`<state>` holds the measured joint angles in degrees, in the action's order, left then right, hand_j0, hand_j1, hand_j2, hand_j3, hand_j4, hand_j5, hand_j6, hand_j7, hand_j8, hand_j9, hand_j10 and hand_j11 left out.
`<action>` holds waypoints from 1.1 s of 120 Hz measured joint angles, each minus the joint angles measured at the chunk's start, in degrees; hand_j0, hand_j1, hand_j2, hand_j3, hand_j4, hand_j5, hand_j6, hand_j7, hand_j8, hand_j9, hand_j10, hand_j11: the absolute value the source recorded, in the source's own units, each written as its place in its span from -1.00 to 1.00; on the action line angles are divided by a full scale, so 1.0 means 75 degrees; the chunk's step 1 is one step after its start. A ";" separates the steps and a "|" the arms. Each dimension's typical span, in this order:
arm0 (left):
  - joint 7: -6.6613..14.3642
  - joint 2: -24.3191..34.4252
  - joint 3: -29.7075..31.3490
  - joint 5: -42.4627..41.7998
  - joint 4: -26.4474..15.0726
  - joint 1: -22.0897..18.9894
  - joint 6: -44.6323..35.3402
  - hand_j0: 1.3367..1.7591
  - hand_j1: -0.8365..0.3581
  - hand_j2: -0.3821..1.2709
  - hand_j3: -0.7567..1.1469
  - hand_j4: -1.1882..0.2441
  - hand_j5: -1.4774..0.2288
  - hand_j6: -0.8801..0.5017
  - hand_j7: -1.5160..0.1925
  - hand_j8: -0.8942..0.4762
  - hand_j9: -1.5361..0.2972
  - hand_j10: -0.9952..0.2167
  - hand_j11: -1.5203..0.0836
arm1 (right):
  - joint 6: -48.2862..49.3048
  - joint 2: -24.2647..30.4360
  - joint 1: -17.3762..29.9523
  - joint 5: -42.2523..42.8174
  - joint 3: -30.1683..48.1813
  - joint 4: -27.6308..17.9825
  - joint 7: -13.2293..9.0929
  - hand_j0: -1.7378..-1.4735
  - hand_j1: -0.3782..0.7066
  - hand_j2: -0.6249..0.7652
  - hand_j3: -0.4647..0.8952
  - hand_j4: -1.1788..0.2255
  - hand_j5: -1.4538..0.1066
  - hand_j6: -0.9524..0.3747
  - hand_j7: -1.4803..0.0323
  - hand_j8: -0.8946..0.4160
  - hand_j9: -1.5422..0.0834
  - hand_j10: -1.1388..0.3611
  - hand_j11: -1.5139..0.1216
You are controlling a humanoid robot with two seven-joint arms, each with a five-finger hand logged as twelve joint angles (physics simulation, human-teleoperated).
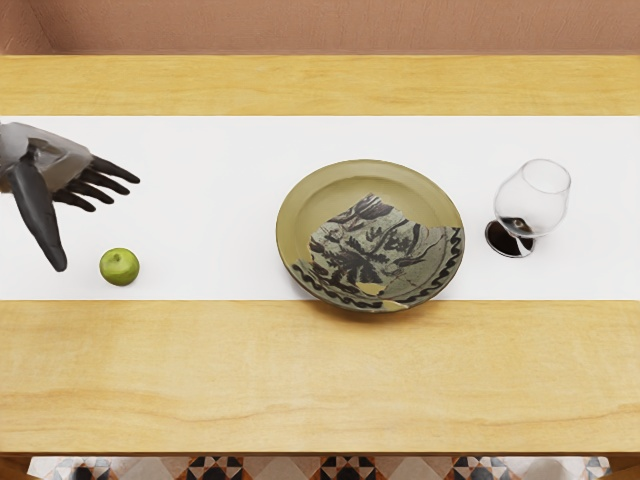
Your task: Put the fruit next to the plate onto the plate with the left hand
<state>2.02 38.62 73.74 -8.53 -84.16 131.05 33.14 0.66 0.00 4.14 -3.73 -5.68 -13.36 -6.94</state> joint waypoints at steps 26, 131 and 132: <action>0.0018 -0.0099 -0.0163 0.0305 0.0106 0.0049 0.0217 0.52 0.97 -0.54 -0.20 0.65 0.72 0.26 0.76 0.29 0.67 0.63 0.88 | 0.0016 0.0000 0.0009 -0.0037 0.0026 0.0001 0.0000 -0.40 -0.91 -0.11 -0.32 0.66 0.84 0.41 0.93 0.34 0.87 0.50 0.83; 0.0007 -0.4235 0.0666 -0.0494 -0.2101 -0.1947 -0.8385 0.52 0.87 -0.52 -0.20 0.58 0.65 0.19 0.69 0.22 0.60 0.55 0.81 | 0.0017 0.0000 0.0011 -0.0042 0.0031 0.0003 0.0000 -0.40 -0.91 -0.11 -0.32 0.66 0.84 0.41 0.93 0.34 0.87 0.50 0.83; 0.0005 -0.4235 0.0664 -0.0523 -0.2094 -0.1968 -0.8432 0.52 0.87 -0.52 -0.20 0.58 0.64 0.19 0.69 0.22 0.59 0.55 0.80 | 0.0017 0.0000 0.0011 -0.0042 0.0031 0.0004 0.0000 -0.40 -0.91 -0.11 -0.32 0.66 0.84 0.41 0.93 0.34 0.87 0.50 0.83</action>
<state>2.06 6.86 78.73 -12.46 -99.87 116.29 -30.10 0.79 0.00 4.22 -4.04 -5.45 -13.33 -6.94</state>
